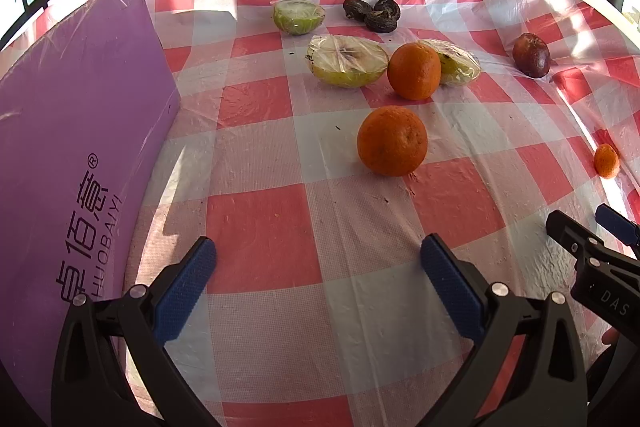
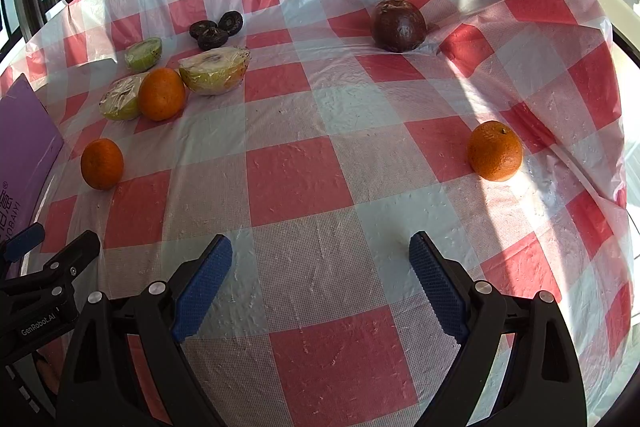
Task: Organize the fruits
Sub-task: 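Move both tools toward the oranges on the checkered cloth, then grasp the large orange with the left tool while the right tool grasps another orange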
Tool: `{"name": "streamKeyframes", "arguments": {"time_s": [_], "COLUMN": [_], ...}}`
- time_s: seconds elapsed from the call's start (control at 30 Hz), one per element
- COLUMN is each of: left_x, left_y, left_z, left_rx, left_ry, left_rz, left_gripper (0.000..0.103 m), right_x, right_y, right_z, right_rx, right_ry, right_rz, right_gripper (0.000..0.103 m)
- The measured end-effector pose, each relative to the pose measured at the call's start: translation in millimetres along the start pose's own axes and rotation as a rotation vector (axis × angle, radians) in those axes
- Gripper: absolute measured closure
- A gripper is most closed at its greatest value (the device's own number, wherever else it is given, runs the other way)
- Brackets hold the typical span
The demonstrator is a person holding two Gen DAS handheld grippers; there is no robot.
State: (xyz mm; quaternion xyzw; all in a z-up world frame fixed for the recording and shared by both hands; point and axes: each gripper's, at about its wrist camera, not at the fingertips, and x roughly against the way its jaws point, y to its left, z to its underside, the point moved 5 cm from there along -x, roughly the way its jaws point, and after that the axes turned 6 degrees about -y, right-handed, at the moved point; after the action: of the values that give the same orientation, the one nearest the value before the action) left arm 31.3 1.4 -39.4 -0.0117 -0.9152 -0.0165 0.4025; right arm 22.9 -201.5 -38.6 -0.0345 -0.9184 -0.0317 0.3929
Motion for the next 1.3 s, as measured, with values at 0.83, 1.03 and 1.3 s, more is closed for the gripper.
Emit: {"name": "streamKeyframes", "arguments": {"time_s": [0.83,1.03,1.3], "left_x": [0,0,-14], "left_y": [0,0,-18], "left_z": [1,0,-17], "left_rx": [0.000,0.000,-0.053], "left_ry": [0.000,0.001,0.025], "left_rz": [0.000,-0.001,0.021], "left_gripper": [0.001,0.001,0.001], "right_x": [0,0,-5], "right_y": [-1,1,-61], "right_z": [1,0,-5], "right_rx": [0.000,0.035,-0.102], "right_ry": [-0.001,0.011,0.039], "right_rz": [-0.001,-0.029,0.094], "right_gripper": [0.016,0.016,0.016]}}
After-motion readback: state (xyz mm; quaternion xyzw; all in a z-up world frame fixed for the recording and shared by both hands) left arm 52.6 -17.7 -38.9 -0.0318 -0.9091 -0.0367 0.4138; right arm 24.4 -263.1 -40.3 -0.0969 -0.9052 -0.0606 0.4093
